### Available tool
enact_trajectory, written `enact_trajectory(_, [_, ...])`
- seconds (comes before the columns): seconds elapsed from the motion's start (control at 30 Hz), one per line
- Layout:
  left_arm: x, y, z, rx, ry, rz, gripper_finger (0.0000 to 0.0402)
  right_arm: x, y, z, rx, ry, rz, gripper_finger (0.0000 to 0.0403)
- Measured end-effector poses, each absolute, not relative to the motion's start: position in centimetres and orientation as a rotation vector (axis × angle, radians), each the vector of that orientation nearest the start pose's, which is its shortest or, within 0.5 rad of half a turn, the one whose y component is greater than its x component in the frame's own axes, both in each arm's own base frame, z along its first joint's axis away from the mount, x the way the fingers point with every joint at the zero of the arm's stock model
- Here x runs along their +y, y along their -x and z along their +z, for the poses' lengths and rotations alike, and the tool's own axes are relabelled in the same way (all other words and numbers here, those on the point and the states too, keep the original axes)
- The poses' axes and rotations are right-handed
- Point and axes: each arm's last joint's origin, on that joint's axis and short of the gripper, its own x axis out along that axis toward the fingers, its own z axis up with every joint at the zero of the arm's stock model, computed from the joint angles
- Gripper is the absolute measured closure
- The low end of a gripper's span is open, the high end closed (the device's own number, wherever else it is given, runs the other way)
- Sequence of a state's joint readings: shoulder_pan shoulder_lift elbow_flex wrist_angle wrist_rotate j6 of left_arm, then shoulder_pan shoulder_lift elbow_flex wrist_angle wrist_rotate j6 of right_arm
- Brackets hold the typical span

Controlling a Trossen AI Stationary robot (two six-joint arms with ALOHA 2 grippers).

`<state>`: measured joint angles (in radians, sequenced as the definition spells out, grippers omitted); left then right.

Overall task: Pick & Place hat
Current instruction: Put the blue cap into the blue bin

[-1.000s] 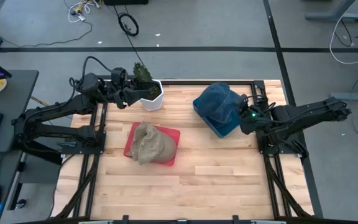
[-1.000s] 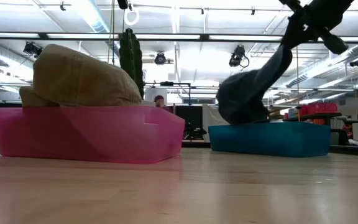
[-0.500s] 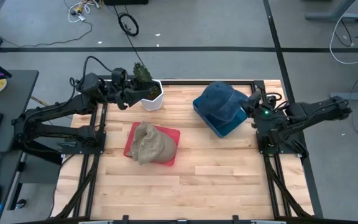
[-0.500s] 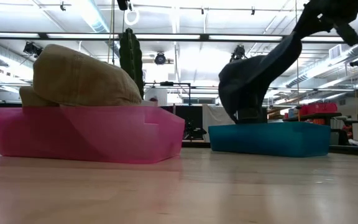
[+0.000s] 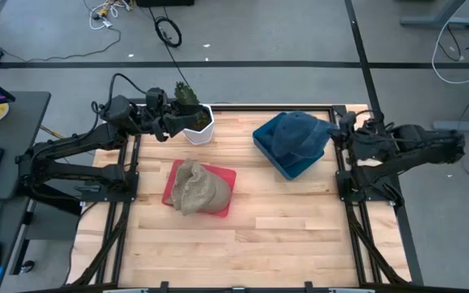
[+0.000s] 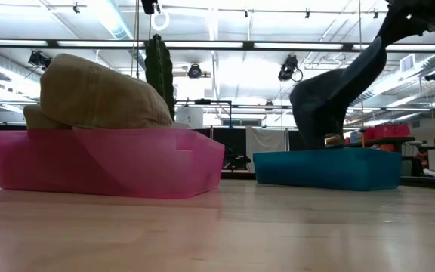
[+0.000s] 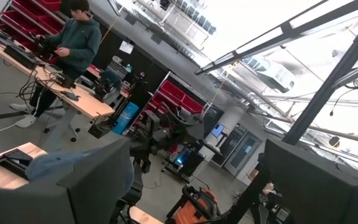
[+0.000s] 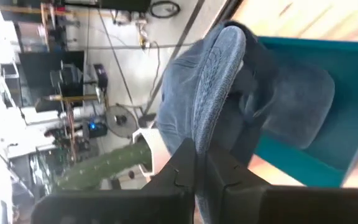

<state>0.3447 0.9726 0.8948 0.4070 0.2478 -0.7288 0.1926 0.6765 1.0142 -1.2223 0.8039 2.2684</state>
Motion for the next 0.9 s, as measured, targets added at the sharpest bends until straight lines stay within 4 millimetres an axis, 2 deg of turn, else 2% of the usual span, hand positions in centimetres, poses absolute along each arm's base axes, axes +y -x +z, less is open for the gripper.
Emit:
enact_trajectory(0.13, [6.5,-20.1,39.3,-0.331,0.627,-0.022,0.0022,-0.7,-8.6,33.5,-0.179,-1.675,-1.106,0.0396])
enact_trajectory(0.27, [6.5,-20.1,39.2,-0.321,0.629,-0.017,0.0022,-0.7,-9.5,31.4,-0.103,-1.679,-1.161,0.0396])
enact_trajectory(0.57, [6.5,-20.1,39.2,-0.319,0.632,-0.017,0.0022,-1.4,-12.7,25.4,-0.273,-1.765,-1.120,0.0396])
enact_trajectory(0.7, [6.5,-20.1,39.2,-0.319,0.643,-0.019,0.0022,-1.9,-13.4,23.0,-0.399,-1.775,-1.094,0.0396])
enact_trajectory(0.9, [6.5,-20.1,39.2,-0.318,0.658,-0.021,0.0022,-2.1,-12.8,22.6,-0.426,-1.727,-1.125,0.0396])
